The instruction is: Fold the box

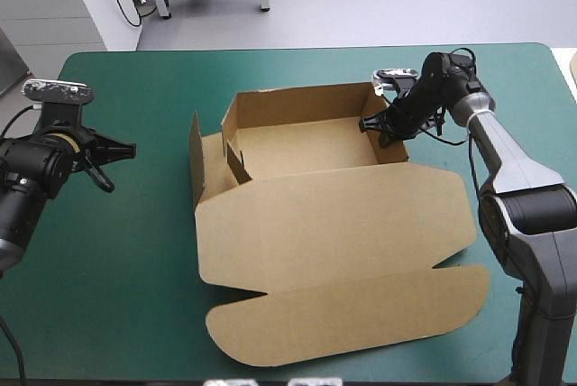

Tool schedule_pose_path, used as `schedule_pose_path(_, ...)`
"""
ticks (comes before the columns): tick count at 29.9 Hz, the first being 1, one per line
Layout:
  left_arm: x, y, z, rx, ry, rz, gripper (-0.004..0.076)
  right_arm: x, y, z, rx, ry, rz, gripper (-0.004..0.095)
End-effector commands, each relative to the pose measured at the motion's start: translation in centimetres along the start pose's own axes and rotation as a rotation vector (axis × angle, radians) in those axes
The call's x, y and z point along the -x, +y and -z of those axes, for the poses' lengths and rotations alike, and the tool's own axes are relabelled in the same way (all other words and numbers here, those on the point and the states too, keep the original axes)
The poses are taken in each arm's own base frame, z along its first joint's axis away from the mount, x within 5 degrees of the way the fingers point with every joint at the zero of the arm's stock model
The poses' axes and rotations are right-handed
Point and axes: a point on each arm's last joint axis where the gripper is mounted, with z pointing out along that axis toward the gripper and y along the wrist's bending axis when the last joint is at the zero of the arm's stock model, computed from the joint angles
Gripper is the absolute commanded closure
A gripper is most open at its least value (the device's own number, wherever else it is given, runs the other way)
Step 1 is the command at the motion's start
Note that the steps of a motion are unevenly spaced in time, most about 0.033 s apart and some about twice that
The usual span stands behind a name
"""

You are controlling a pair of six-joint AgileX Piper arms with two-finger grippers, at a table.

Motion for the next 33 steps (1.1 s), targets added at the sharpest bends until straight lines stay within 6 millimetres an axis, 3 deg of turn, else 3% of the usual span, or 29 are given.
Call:
schedule_pose_path(1, 1.2, 1.4, -0.4, -0.042, -0.08, 0.211, 0.0709, 0.4, 1.5, 6.6, 0.087, -0.179, -0.006, 0.0929)
schedule_pose_path(8, 1.5, 2.7, -3.2, -0.319, -0.071, 0.527, 0.0709, -0.5, 1.5, 12.3, 0.129, -0.316, 0.004, 0.0929)
schedule_pose_path(13, 2.3, 0.9, -4.4, -0.628, -0.069, 0.589, 0.0709, -1.4, 2.4, 15.4, 0.151, -0.39, 0.034, 0.0929)
schedule_pose_path(17, 2.8, -0.3, -4.8, -0.818, -0.073, 0.613, 0.0709, -1.7, 3.4, 16.7, 0.21, -0.43, 0.056, 0.0929)
schedule_pose_path(23, 3.0, -1.1, -4.2, -0.962, -0.075, 0.596, 0.0731, -1.6, 4.0, 16.8, 0.256, -0.448, 0.075, 0.0929)
schedule_pose_path(33, 3.1, -2.2, 0.1, -1.1, -0.117, 0.465, 0.0732, -1.0, 6.1, 15.8, 0.189, -0.473, 0.134, 0.0927)
